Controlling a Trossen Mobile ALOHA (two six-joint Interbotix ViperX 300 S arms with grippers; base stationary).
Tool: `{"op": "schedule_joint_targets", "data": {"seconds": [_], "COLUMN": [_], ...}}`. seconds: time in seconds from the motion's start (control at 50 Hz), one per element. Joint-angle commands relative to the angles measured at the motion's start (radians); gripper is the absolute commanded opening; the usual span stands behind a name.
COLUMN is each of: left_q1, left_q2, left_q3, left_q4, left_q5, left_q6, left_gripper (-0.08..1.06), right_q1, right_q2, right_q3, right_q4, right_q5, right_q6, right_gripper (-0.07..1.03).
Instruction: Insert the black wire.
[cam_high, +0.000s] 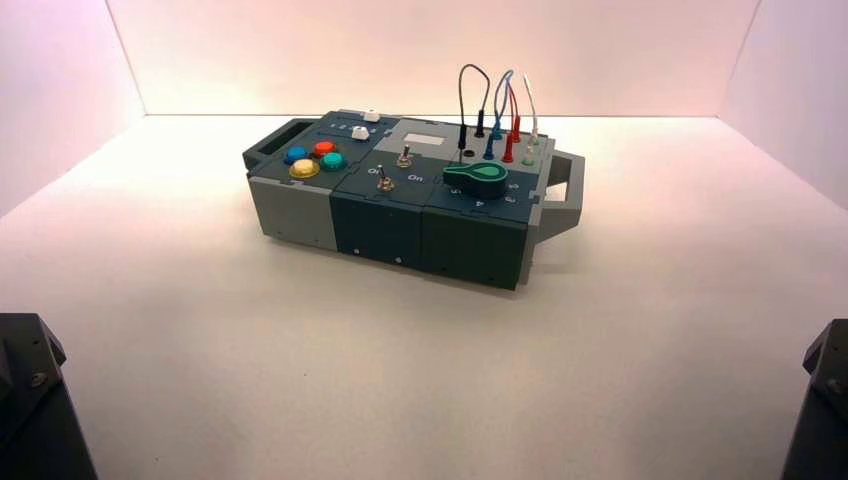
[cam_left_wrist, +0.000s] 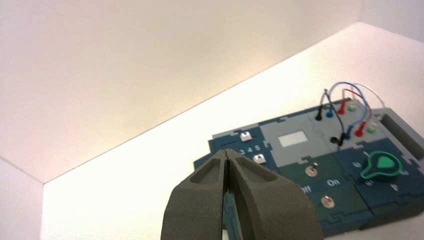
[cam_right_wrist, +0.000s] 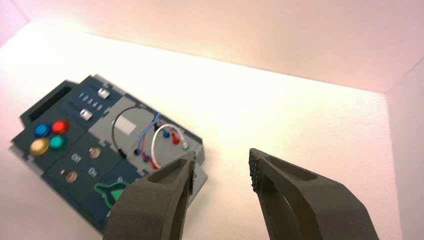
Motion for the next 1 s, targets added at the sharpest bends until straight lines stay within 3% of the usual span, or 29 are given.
{"op": "schedule_joint_targets", "data": {"seconds": [0.02, 0.32, 0.5, 0.64, 0.8, 1.0], "left_q1": [-0.021, -0.046, -0.064, -0.081, -0.11, -0.121], "left_q2": [0.003, 0.029, 0.032, 0.032, 0.037, 0.067], "left_q3": [-0.041, -0.066, -0.081, -0.098, -0.101, -0.132], "left_q4": [0.002, 0.002, 0.002, 0.002, 0.0, -0.009], "left_q5": [0.021, 0.098, 0.14, 0.179, 0.229, 0.305], "left_q6": [0.014, 0.031, 0.035, 0.043, 0.101, 0.104], "left_gripper": [-0.03, -0.03, -0.03, -0.03, -0.03, -0.03], "right_q1": [0.028, 0.054, 0.112, 0.17, 0.202, 0.207], "right_q2": [0.011, 0.048, 0.071, 0.112, 0.175, 0.259], "right_q3": [-0.046, -0.058, -0.074, -0.104, -0.155, -0.193], "right_q4": [0.005, 0.025, 0.025, 0.025, 0.025, 0.025], "right_q5": [0.035, 0.112, 0.152, 0.195, 0.244, 0.278], "right_q6": [-0.003, -0.003, -0.008, -0.028, -0.051, -0.083], "right_gripper": [0.57, 0.57, 0.57, 0.57, 0.57, 0.57]}}
